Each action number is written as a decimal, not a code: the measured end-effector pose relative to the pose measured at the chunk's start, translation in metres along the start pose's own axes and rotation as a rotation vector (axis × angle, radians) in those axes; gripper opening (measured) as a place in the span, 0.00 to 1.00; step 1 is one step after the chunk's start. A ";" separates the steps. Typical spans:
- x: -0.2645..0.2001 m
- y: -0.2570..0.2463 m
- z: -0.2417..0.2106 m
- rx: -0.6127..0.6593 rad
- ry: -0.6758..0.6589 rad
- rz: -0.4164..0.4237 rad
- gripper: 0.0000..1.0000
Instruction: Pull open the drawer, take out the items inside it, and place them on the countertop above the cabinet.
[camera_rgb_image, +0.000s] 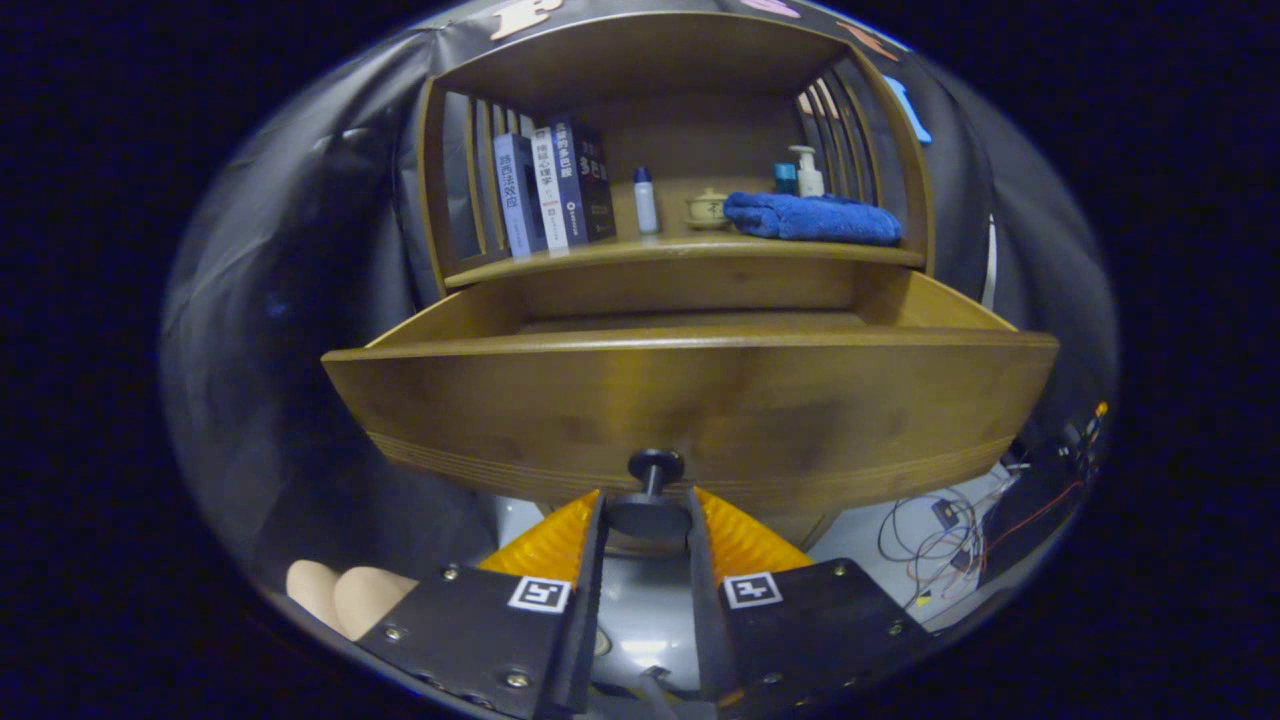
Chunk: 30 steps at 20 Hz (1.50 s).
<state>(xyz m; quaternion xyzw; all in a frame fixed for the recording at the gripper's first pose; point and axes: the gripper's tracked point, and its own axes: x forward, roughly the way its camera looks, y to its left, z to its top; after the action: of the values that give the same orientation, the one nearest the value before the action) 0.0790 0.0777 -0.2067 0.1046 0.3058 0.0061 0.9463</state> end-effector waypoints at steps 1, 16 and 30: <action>-0.009 0.001 0.005 -0.001 -0.012 0.002 0.42; 0.086 -0.001 0.164 -0.274 -0.025 0.017 0.41; 0.140 -0.004 0.089 -0.214 0.379 0.060 0.41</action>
<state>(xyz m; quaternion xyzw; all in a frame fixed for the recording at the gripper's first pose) 0.2445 0.0668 -0.2177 0.0095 0.4725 0.0865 0.8770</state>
